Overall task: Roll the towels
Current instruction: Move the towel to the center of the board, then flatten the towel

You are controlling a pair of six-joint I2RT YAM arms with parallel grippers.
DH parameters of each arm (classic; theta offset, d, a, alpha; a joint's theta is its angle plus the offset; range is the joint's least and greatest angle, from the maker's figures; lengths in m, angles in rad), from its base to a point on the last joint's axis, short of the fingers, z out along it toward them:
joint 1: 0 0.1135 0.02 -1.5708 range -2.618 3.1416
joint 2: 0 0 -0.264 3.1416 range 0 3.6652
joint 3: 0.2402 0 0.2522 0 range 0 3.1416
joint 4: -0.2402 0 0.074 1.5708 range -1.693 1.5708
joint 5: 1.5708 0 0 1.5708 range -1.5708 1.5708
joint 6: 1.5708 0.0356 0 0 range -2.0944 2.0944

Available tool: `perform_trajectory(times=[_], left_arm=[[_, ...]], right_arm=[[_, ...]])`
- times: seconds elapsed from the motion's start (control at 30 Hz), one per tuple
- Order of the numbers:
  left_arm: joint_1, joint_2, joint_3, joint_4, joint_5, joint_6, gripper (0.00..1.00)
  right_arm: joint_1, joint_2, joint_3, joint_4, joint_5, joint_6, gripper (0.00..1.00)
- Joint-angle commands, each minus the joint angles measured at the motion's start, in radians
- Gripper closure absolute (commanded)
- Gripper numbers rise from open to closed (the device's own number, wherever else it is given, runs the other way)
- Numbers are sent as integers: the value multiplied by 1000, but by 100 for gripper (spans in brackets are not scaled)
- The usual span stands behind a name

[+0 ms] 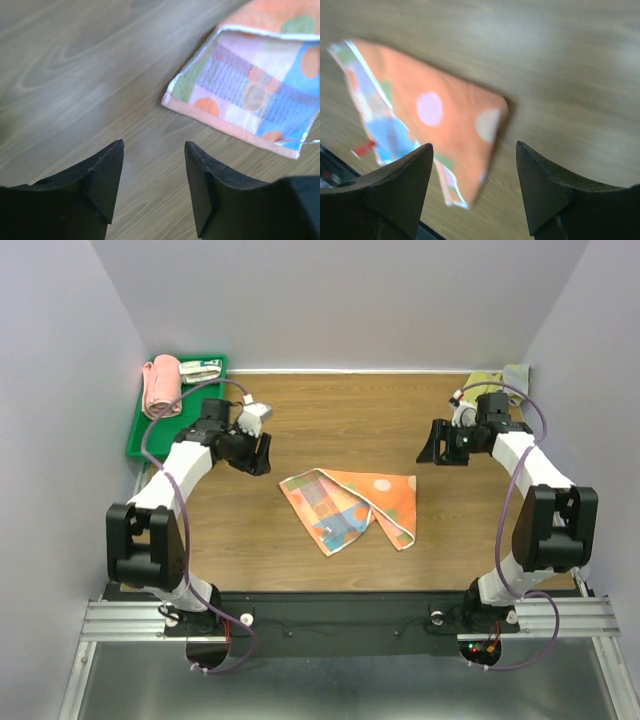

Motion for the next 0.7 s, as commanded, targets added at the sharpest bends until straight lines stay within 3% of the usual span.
perform_trajectory(times=[0.0, 0.17, 0.57, 0.67], left_arm=[[-60, 78, -14, 20, -24, 10, 40], [-103, 214, 10, 46, -27, -27, 40], [-114, 375, 67, 76, 37, -55, 42], [-114, 394, 78, 86, 45, -61, 48]], right_arm=[[11, -43, -2, -328, 164, -401, 30], [23, 38, -59, -549, 183, -538, 32], [141, 170, -108, -504, 104, -497, 34], [161, 233, -100, -517, 81, -515, 36]])
